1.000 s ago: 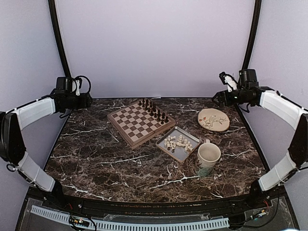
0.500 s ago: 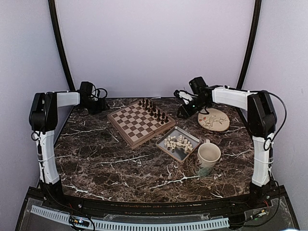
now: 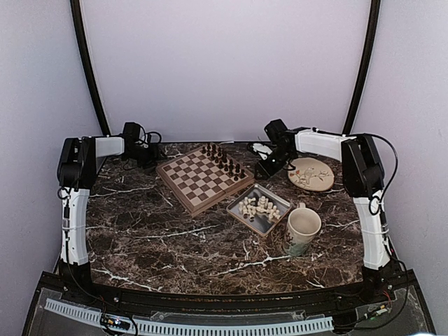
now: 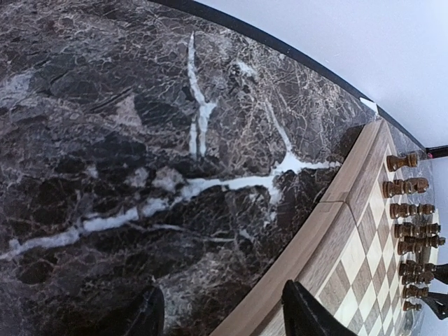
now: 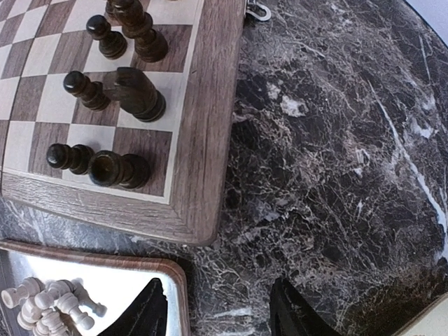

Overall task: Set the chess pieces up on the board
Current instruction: Move the chessboard to the center of the board.

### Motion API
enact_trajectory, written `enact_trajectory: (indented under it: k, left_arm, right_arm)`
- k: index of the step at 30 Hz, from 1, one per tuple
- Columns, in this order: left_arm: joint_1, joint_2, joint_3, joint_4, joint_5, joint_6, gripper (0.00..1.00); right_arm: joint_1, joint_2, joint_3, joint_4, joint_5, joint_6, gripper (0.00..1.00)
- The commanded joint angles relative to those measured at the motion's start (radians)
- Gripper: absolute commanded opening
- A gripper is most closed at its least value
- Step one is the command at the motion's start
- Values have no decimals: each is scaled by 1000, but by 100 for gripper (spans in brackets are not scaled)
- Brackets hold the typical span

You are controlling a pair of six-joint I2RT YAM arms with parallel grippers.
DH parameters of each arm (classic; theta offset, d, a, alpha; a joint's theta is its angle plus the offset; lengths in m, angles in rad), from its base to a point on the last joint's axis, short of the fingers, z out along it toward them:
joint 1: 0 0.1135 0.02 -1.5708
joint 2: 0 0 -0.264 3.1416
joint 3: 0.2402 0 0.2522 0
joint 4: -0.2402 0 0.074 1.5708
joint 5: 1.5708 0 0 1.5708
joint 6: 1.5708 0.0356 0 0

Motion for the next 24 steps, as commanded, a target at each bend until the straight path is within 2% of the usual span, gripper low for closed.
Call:
enact_trajectory:
  k: [1,12,24]
  left_arm:
    - [6,32,43,-29,64,-28,59]
    - [-2,16,16,-57,172,6,52]
    - [-19,-133,-163,-89,184,47,47]
  right_arm:
    - [10,57,59,-28,32,-1,50]
    - [23,139,146,-32,29,-10,43]
    - [66,235,268,-35,19,-45,41]
